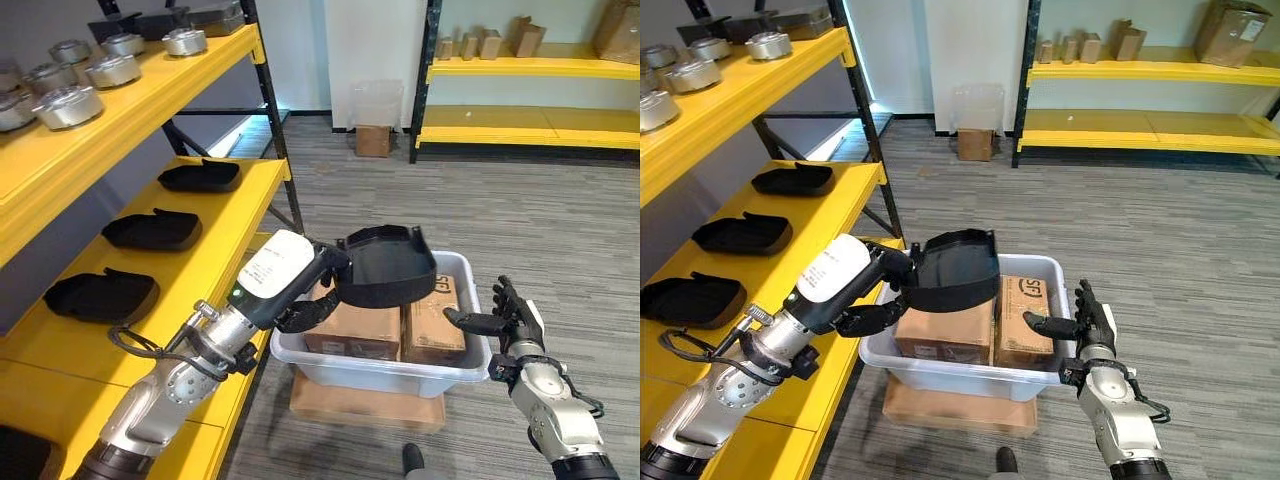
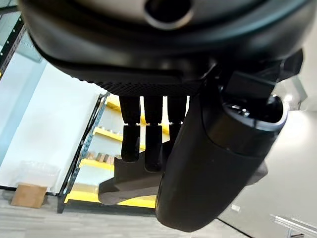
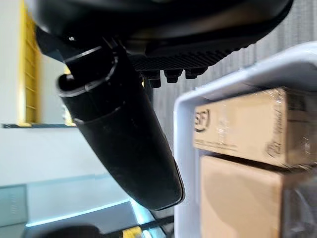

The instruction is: Move parts from the plastic box to the shelf.

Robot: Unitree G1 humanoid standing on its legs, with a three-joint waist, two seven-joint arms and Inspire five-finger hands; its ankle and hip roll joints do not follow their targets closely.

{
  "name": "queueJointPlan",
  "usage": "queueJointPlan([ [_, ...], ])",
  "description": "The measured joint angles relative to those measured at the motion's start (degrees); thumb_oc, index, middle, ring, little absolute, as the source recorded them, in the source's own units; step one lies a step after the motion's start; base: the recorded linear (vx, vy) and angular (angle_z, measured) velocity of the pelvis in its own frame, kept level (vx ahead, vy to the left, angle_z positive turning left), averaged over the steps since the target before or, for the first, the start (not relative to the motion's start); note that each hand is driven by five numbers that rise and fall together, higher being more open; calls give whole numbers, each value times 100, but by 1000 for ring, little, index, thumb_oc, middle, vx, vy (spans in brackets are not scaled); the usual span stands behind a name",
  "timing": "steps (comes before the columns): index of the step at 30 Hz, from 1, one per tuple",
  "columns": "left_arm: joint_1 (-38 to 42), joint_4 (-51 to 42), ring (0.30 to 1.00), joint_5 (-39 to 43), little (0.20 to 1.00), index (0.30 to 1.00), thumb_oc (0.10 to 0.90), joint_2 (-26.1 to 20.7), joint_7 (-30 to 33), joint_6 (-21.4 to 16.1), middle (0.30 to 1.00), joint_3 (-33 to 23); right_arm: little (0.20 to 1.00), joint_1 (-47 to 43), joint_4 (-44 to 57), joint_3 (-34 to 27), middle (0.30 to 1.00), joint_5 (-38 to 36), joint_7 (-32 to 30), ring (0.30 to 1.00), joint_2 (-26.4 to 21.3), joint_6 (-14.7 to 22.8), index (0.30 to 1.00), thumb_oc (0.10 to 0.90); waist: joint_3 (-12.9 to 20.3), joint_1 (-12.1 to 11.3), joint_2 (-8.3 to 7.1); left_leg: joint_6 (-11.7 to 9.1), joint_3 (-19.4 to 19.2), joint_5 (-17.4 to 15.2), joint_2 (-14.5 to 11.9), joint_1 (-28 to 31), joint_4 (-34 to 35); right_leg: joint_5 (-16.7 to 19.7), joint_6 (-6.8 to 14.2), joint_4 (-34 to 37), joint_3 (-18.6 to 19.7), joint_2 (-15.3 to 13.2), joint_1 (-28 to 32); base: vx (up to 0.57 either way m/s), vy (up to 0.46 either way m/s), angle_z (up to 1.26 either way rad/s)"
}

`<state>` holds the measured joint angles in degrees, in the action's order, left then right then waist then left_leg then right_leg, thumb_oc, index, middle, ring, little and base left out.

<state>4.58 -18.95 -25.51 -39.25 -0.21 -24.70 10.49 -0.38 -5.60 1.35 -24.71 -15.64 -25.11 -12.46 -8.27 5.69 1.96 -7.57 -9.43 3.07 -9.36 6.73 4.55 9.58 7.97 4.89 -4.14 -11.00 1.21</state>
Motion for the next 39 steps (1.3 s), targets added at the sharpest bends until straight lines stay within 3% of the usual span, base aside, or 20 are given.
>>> queueJointPlan([
  [6,659,26,300,-3,300,300,400,-5,-4,24,300,502,1000,-18,-195,232,1000,51,-140,1000,305,71,1000,900,-115,-38,-282,187,59,-12,392,-56,-26,80,151,-2,-55,-373,-16,-55,271,8],
  [10,683,31,300,-242,300,300,400,-27,-7,174,300,524,1000,-45,-244,327,1000,215,-114,1000,686,217,1000,900,-220,-41,-527,272,-301,-96,492,6,9,305,151,-385,74,-357,-383,-186,155,-48],
  [11,710,43,300,-331,300,300,400,34,-8,204,300,554,1000,-12,-231,325,1000,214,-124,1000,648,249,1000,900,-237,39,-515,353,-205,-107,454,-63,-25,301,192,-605,212,-320,-503,-174,11,34],
  [12,825,49,300,-447,300,300,400,91,-7,224,300,690,1000,72,-217,319,1000,215,-186,1000,562,314,1000,900,-296,143,-395,388,69,-71,283,-174,-29,-135,424,-1293,499,-97,-712,-199,-15,71],
  [13,885,35,300,-450,300,300,400,87,-6,215,300,797,1000,151,-215,314,1000,215,-243,1000,537,316,1000,900,-290,222,-311,361,288,-29,138,-276,-31,-735,381,-1928,726,220,-879,-216,-89,102],
  [14,931,-127,300,-454,300,300,400,-42,-1,201,300,847,1000,253,-193,322,1000,209,-300,1000,531,325,1000,900,-269,238,-353,362,574,-5,102,-381,0,-1239,199,-2589,1038,756,-1018,-173,-125,63],
  [15,966,-214,300,-454,300,300,400,-171,107,195,300,833,1000,211,-184,324,1000,205,-292,1000,492,332,1000,900,-269,69,-392,249,632,183,68,-430,-15,-1474,-46,-2612,1106,918,-1024,-155,-138,45],
  [17,1205,-213,300,-466,300,300,400,-339,147,245,300,851,1000,168,-151,316,1000,220,-317,1000,441,524,1000,900,-283,146,-327,185,927,243,65,-604,-24,-1675,-295,-2128,1156,927,-755,-107,-129,54],
  [19,1333,-208,300,-449,300,300,400,-320,251,347,300,844,1000,56,-144,344,1000,219,-315,1000,255,525,1000,900,-291,119,-65,254,1252,270,-3,-786,-159,-1587,-383,-1985,1027,1043,-750,-157,-134,39],
  [21,1408,-194,300,-440,300,300,400,-285,308,348,300,880,1000,21,-144,341,1000,224,-390,1000,148,560,1000,900,-307,136,52,238,1279,298,-23,-935,-388,-1562,-422,-1950,899,1058,-686,-144,-81,34],
  [25,1647,-178,300,-440,300,300,400,-39,330,267,300,927,1000,99,-159,185,1000,354,-600,1000,114,676,1000,900,-336,238,161,265,749,519,10,-1268,-774,-1643,-390,-1894,468,990,-538,-165,-13,64],
  [27,1769,-203,300,-437,300,300,400,7,332,182,300,935,1000,235,-83,97,1000,429,-610,1000,120,761,1000,900,-394,259,188,335,483,676,79,-1342,-801,-1798,-520,-2052,302,927,-554,-156,39,74],
  [29,1765,-276,300,-439,300,300,400,2,350,52,300,932,1000,298,-78,21,1000,429,-601,1000,131,783,1000,900,-406,247,296,422,245,408,77,-1359,-695,-1993,-613,-2404,191,908,-678,-131,93,53],
  [30,1751,-365,300,-465,300,300,400,-10,356,-21,300,932,1000,306,-80,4,1000,432,-597,1000,178,782,1000,900,-496,231,131,454,144,43,176,-1368,-764,-1957,-754,-2445,216,662,-737,-118,139,34],
  [32,1728,-468,300,-530,300,300,400,-30,359,-49,300,932,1000,314,-54,-18,1000,437,-597,1000,216,780,1000,900,-550,249,-22,636,-61,-64,342,-1424,-1127,-1910,-733,-2379,130,396,-725,-88,119,28],
  [33,1731,-605,300,-676,300,300,400,-48,363,-73,300,929,1000,414,124,-48,1000,447,-595,1000,194,778,1000,900,-527,321,-18,725,-147,-417,400,-1323,-1621,-1810,-607,-2288,81,220,-653,-95,193,21],
  [34,1733,-610,300,-678,300,300,400,-45,364,-76,300,927,1000,421,154,-48,1000,448,-595,1000,183,778,1000,900,-512,352,9,722,-147,-464,385,-1237,-1644,-1786,-546,-2300,78,218,-656,-109,238,37],
  [35,1764,-624,300,-692,300,300,400,-21,392,-73,300,927,1000,432,238,-62,1000,453,-568,1000,120,776,1000,900,-479,479,139,471,-30,-645,237,-966,-1480,-1785,-494,-2432,-80,189,-661,-155,337,40],
  [37,1730,-669,300,-738,300,300,400,-64,502,23,300,911,1000,462,346,-17,1000,458,-564,1000,49,772,1000,900,-486,503,78,477,-216,-506,289,-963,-1478,-1884,-451,-2742,-25,135,-760,-138,302,34],
  [39,1696,-672,300,-893,300,300,400,-250,860,287,300,836,1000,367,341,37,1000,561,-474,1000,66,791,1000,900,-480,488,-121,563,-75,-173,636,-992,-1127,-1982,-497,-2734,212,-70,-835,-209,495,56],
])
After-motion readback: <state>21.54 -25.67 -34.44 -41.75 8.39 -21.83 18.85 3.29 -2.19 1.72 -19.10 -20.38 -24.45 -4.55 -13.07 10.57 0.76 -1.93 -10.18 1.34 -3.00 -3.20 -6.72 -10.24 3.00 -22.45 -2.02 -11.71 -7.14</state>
